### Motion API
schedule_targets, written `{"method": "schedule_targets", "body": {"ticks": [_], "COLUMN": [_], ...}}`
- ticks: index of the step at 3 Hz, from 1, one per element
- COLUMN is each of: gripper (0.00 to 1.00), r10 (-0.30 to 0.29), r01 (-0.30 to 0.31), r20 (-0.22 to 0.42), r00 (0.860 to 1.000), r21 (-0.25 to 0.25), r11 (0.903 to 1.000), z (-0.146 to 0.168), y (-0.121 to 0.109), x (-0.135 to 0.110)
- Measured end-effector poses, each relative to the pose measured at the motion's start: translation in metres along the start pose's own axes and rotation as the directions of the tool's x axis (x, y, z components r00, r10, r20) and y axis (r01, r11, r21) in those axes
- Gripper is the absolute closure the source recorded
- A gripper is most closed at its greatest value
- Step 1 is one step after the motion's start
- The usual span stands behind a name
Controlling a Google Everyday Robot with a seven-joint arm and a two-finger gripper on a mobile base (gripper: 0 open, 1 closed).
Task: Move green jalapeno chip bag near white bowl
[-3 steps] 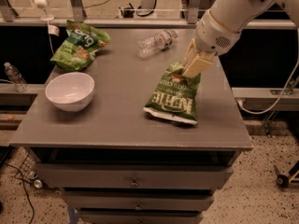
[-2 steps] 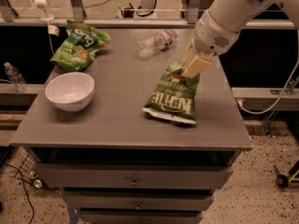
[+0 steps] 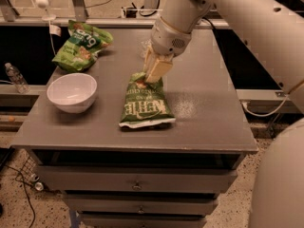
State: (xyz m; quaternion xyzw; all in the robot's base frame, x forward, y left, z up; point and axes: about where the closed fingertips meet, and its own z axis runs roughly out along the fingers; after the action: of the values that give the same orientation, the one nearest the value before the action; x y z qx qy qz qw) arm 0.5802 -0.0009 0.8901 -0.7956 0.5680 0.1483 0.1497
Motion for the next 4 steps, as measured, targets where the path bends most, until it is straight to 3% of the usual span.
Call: {"method": "schedule_targets", "body": {"ticks": [2, 3, 4], "gripper": [1.00, 0.87, 0.62], "r10": [-0.175, -0.182, -0.183], "r01": [0.179, 0.185, 0.185], "r20": [0.066, 0.073, 0.077], "r00": [0.982, 0.981, 0.980], "r21": [-0.055, -0.039, -0.022], "r11": [0.9823, 0.9819, 0.9824], "z": [0.025, 0.028, 0.030], "y": [-0.018, -0.024, -0.029], "x": [-0.060, -0.064, -0.067]}}
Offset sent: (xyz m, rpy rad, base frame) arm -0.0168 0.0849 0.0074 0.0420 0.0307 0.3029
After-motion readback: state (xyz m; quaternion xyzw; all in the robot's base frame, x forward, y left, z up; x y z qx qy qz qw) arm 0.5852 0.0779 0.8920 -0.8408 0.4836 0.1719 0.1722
